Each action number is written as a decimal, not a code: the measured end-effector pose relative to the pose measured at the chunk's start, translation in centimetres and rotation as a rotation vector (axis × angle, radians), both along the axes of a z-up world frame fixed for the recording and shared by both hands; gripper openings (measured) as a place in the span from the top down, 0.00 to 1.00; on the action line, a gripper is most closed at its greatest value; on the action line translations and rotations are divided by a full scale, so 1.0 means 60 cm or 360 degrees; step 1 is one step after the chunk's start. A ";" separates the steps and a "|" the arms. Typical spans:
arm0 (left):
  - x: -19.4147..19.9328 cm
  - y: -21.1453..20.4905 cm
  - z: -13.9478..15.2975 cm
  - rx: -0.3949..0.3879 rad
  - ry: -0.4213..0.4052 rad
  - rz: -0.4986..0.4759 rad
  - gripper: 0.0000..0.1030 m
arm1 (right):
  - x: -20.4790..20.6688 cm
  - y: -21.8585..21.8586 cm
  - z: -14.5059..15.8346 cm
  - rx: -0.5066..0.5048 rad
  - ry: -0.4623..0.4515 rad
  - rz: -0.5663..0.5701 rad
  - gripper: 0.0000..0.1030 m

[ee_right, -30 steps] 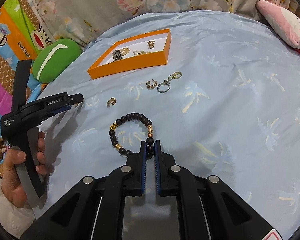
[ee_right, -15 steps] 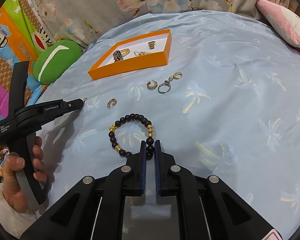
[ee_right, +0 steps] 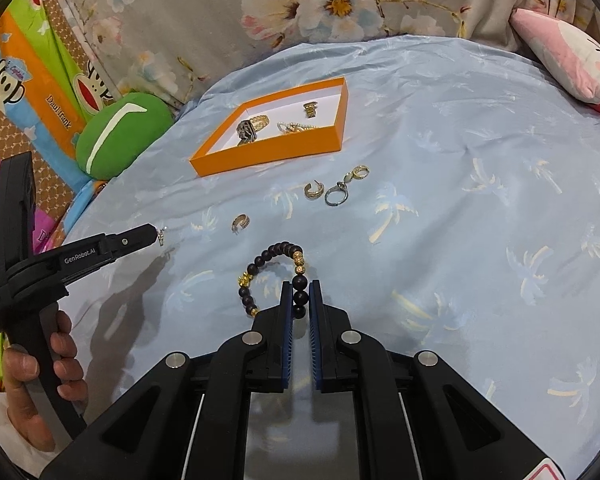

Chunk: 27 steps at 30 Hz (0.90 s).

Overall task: Organize jewelry
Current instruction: 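Close the left tool on the gold charm earring while the right tool lifts the bead bracelet, then carry the charm with the left tool while the right tool carries the bead bracelet over the box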

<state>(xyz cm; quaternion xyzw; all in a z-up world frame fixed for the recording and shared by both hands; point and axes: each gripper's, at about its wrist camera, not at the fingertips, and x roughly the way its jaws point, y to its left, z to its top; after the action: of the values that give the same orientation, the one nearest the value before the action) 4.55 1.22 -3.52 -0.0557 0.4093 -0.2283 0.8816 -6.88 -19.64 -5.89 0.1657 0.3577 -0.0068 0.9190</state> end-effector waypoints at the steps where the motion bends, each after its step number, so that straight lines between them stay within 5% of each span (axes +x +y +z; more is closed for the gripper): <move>1: -0.002 0.002 0.004 -0.0007 -0.0005 -0.0003 0.97 | -0.002 0.001 0.005 -0.0001 -0.0011 0.0003 0.93; 14: -0.005 -0.013 0.101 -0.0029 -0.0168 -0.0060 0.97 | 0.026 -0.012 0.106 -0.0026 -0.0209 0.0024 0.93; 27: 0.139 -0.068 0.169 0.0067 -0.0327 -0.0046 0.97 | 0.219 -0.039 0.182 -0.0075 -0.0300 0.0085 0.93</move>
<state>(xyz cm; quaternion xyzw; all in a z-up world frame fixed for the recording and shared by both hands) 12.87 -2.88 6.62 -0.0077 0.3221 -0.2368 0.9166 6.26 -21.95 5.06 0.1342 0.2738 0.0249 0.9521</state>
